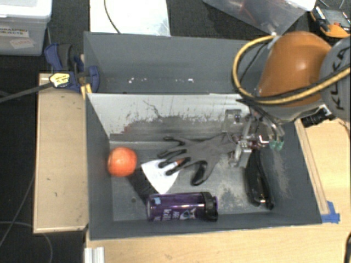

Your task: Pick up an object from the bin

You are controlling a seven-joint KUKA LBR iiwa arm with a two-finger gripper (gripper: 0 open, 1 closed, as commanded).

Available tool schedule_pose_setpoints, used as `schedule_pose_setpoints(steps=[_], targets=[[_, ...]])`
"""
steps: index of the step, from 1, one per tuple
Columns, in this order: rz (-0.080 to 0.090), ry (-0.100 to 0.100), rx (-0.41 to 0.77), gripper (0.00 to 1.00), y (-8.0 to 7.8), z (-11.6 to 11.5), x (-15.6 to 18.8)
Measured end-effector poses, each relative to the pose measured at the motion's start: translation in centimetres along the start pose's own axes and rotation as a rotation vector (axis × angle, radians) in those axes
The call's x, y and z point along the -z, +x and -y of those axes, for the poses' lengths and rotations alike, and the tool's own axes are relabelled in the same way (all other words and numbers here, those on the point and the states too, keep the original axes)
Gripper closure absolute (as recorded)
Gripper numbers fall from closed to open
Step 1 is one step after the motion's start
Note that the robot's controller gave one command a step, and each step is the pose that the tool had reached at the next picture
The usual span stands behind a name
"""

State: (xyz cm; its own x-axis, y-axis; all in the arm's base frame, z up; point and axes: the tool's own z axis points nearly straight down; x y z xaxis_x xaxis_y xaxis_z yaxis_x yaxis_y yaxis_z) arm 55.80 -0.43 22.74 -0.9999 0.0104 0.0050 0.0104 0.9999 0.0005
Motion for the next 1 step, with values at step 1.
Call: schedule_pose_setpoints(steps=[1], targets=[[0.008,0.000,0.000,0.00,-0.14,0.00,0.47]])
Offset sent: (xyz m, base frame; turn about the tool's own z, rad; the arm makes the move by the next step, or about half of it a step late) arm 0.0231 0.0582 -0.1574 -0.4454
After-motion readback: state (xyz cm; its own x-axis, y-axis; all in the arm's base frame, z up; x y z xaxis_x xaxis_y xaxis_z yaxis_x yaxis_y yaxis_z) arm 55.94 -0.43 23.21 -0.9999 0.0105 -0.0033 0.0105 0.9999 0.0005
